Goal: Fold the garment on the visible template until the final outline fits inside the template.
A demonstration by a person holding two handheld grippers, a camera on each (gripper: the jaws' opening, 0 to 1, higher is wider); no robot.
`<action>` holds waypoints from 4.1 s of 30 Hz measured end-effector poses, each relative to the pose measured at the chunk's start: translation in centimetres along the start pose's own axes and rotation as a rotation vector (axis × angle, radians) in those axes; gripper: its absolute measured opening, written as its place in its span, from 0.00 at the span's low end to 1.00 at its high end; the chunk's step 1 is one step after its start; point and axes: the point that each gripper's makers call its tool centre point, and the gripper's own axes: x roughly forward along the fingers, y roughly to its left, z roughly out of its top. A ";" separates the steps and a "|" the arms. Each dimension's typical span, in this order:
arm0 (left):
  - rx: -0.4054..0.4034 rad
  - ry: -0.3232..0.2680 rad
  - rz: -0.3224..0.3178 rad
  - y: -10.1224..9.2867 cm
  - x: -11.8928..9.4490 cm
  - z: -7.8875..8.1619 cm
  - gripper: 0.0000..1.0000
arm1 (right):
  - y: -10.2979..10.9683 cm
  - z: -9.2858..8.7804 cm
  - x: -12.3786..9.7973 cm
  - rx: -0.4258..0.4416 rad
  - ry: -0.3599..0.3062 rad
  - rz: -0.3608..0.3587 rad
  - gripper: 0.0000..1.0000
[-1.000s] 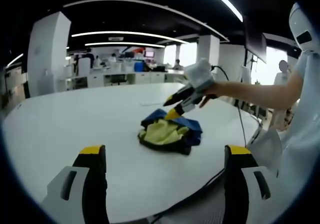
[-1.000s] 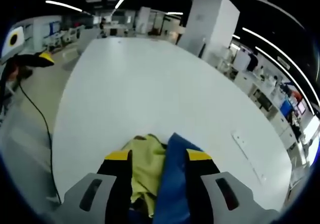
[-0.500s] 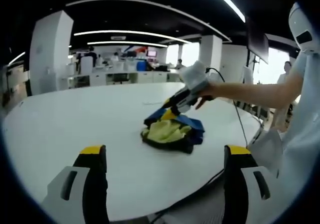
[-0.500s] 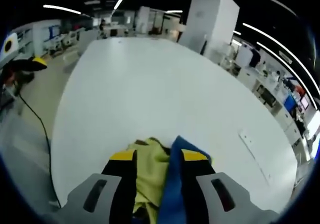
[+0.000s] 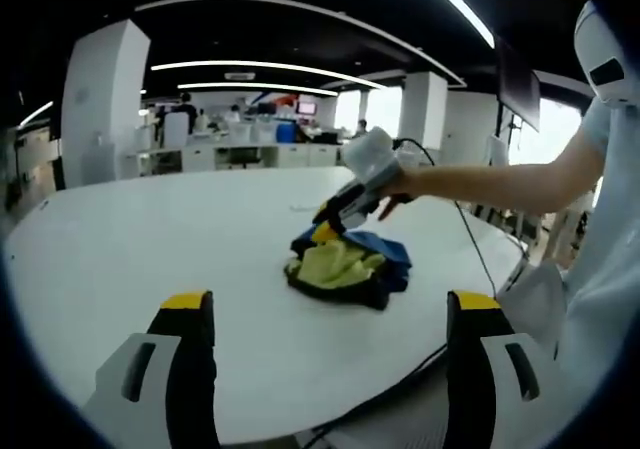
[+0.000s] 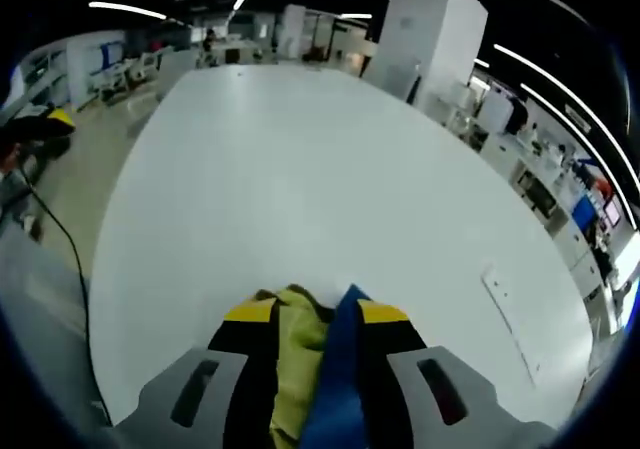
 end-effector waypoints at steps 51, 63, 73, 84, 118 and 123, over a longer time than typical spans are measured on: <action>-0.019 0.002 0.006 0.7 0.0 -0.6 0.92 | -2.6 -2.6 3.2 -0.204 0.225 -0.034 0.09; -0.021 -0.004 0.001 0.6 -0.1 -0.4 0.92 | -2.6 -2.4 2.4 -0.131 0.193 -0.027 0.02; -0.016 -0.024 -0.025 0.3 1.0 0.3 0.91 | -3.5 -2.3 0.9 -0.087 0.168 -0.045 0.01; -0.038 -0.030 -0.084 -0.6 2.1 0.3 0.90 | -5.6 -2.5 -2.2 -0.051 0.135 -0.104 0.01; -0.104 -0.058 -0.377 -2.5 8.5 2.3 0.83 | -6.8 -2.0 -9.5 -0.018 0.009 -0.175 0.01; -0.107 -0.039 -0.358 -1.5 10.1 1.8 0.82 | -6.7 -1.7 -10.9 -0.023 -0.007 -0.189 0.01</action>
